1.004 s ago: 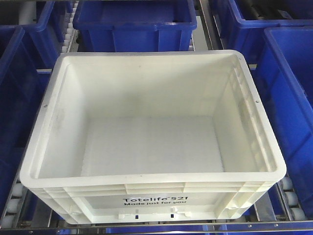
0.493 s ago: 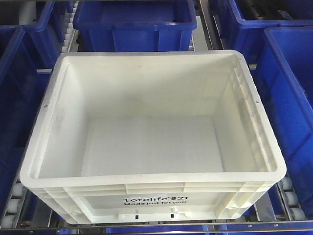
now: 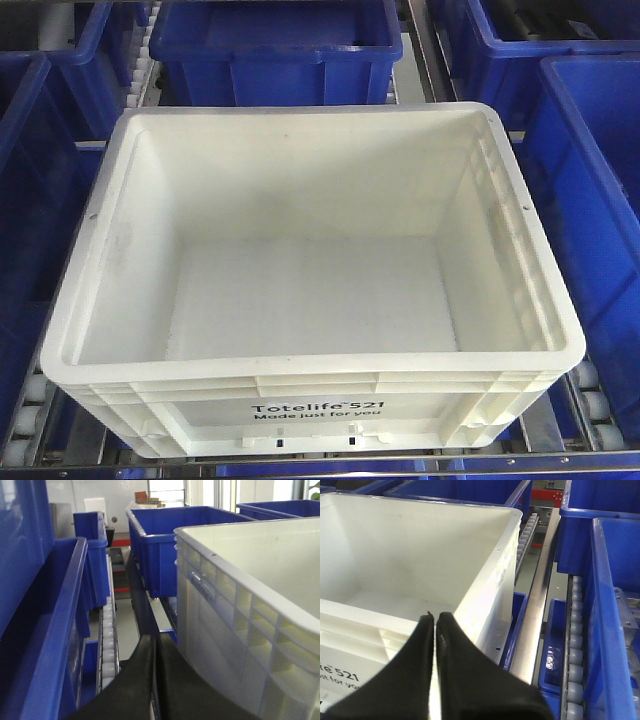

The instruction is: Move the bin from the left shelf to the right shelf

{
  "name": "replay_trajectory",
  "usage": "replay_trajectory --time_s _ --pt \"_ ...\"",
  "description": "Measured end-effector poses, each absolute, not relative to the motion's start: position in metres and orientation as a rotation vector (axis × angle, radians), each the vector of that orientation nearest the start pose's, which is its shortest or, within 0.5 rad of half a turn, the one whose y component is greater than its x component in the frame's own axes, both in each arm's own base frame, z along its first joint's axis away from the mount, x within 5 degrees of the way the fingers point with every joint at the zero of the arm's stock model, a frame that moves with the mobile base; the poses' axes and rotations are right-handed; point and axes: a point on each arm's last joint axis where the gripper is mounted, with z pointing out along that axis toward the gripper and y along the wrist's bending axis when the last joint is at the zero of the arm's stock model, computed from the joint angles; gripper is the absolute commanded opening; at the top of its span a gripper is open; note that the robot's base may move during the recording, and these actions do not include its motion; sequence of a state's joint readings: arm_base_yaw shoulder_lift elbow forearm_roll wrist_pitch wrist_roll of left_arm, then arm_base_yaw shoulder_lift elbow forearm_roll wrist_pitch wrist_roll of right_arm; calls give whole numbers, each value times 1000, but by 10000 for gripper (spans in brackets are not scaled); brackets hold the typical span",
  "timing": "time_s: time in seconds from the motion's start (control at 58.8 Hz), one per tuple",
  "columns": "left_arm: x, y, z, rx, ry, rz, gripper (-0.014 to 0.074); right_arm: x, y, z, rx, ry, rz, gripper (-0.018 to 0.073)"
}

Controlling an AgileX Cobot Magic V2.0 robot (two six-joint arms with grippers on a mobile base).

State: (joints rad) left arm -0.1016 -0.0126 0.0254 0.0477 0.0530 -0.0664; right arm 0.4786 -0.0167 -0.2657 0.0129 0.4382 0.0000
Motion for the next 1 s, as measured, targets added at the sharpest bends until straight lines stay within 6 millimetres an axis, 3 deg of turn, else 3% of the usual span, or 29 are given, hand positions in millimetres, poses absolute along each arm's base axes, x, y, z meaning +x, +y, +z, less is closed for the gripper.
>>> replay_trajectory --time_s 1.004 --pt "57 -1 196 -9 1600 -38 -6 30 16 262 -387 1607 379 -8"
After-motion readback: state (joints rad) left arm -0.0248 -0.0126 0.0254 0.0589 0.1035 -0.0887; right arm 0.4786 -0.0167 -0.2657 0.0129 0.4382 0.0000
